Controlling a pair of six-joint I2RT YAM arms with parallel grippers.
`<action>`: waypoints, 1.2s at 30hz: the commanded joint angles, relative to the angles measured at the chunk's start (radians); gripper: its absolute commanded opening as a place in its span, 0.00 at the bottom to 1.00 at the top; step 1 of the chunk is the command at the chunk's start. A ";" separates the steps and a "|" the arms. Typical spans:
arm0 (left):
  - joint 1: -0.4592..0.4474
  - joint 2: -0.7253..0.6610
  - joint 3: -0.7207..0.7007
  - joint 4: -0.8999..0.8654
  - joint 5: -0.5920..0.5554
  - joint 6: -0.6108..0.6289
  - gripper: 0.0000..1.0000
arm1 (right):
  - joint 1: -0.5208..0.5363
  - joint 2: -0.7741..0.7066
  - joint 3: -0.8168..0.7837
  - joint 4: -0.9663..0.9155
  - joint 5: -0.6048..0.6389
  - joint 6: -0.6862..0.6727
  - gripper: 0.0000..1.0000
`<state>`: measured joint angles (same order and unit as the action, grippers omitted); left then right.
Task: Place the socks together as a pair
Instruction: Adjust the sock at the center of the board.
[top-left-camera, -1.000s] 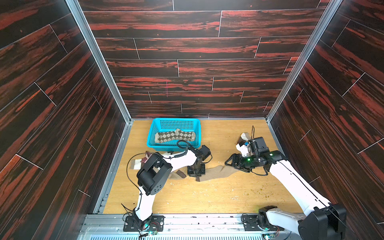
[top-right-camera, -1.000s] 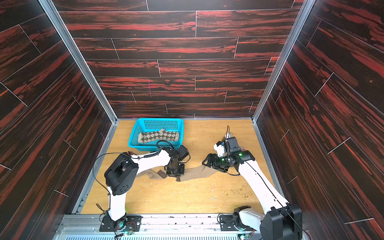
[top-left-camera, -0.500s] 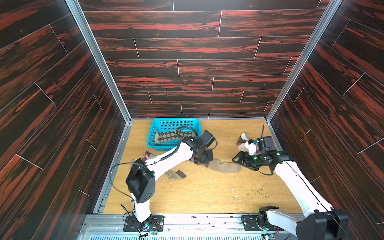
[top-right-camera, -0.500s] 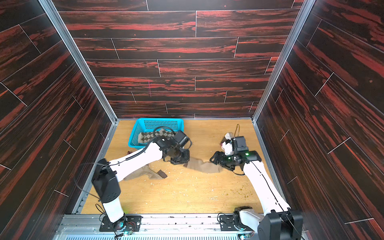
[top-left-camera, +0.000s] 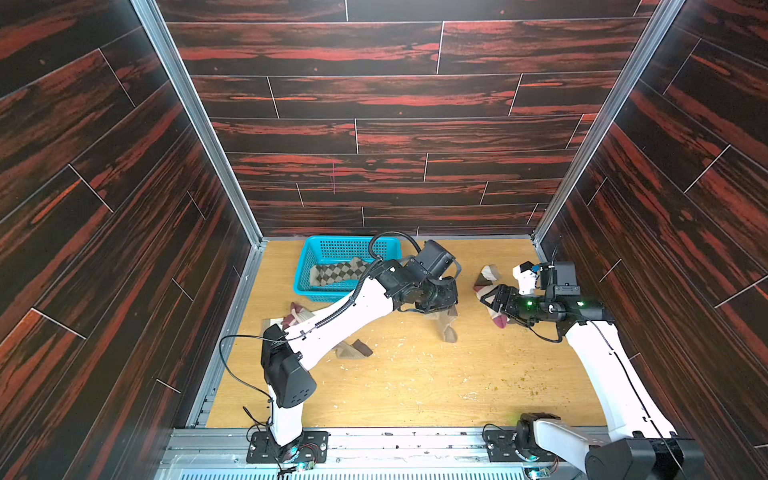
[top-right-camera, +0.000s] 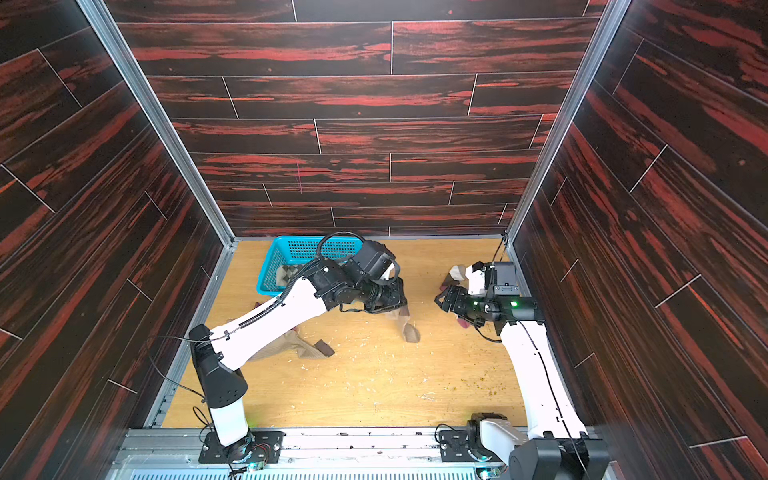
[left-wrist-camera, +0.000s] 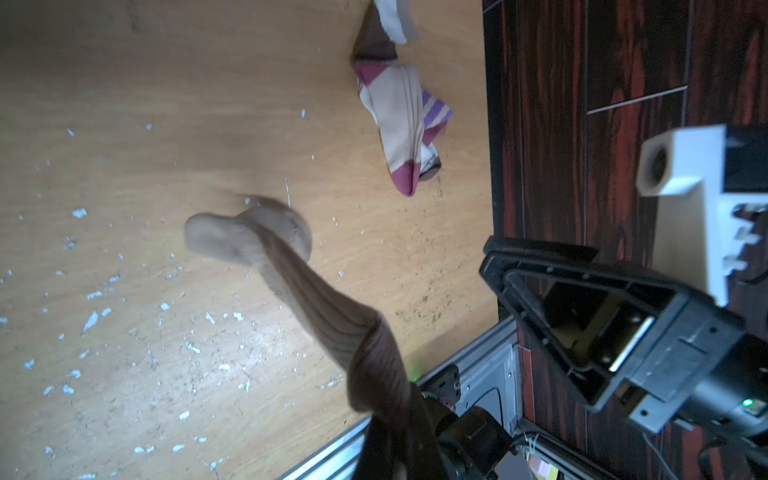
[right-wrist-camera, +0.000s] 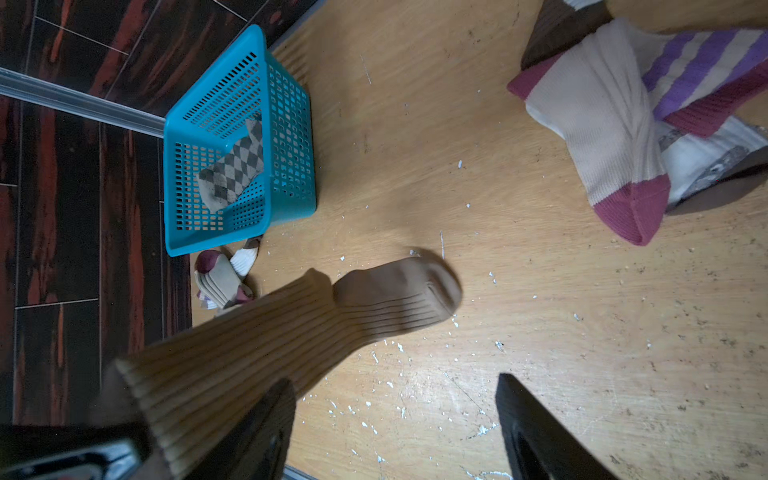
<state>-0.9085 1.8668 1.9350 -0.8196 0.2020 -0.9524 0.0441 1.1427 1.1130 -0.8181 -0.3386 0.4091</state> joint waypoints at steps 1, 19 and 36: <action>0.006 -0.047 -0.082 -0.023 -0.012 -0.016 0.01 | -0.003 -0.012 0.003 -0.033 -0.052 -0.017 0.79; 0.014 -0.374 -0.919 0.155 -0.201 -0.042 0.05 | 0.231 0.235 -0.284 0.188 -0.133 0.094 0.24; 0.061 -0.476 -0.927 0.019 -0.350 -0.118 0.83 | 0.249 0.388 -0.415 0.348 0.203 0.282 0.11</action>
<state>-0.8742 1.4570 0.9581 -0.7101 -0.0818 -1.0523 0.3122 1.5436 0.7315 -0.4625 -0.2787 0.6437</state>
